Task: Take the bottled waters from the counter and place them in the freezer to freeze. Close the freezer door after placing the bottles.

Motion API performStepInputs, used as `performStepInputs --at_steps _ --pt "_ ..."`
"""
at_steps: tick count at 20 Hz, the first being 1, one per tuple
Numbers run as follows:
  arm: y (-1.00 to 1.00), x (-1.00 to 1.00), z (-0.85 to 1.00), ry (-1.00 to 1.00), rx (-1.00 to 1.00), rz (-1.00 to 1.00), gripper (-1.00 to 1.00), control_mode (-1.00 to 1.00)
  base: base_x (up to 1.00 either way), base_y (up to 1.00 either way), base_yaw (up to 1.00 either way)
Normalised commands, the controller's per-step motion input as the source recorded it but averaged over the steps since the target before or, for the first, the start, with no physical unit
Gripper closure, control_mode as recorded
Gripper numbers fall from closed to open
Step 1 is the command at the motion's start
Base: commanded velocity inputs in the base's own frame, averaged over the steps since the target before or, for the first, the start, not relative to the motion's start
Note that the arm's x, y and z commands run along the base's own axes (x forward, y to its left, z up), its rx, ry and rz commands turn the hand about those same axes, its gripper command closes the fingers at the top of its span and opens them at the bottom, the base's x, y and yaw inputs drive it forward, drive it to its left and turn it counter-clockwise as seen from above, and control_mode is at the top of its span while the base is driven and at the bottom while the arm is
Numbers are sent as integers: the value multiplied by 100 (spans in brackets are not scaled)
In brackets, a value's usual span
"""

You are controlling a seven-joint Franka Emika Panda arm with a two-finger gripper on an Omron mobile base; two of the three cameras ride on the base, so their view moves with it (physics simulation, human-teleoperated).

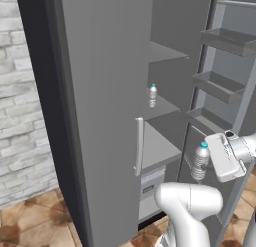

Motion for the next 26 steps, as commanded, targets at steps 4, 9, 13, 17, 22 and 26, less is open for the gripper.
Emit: performStepInputs --at_steps 4,9,13,17,22,26 --pt "0 0 0 0 0 0 100 100 2 -13 -4" --pt "0 0 0 0 0 0 100 100 35 -5 -23" --pt "0 0 0 0 0 0 100 100 31 0 -35" --pt "0 0 0 0 0 0 100 100 26 0 -41" --pt "0 0 0 0 0 0 100 100 24 2 -41" --pt "0 0 0 0 0 0 100 100 32 22 -29"
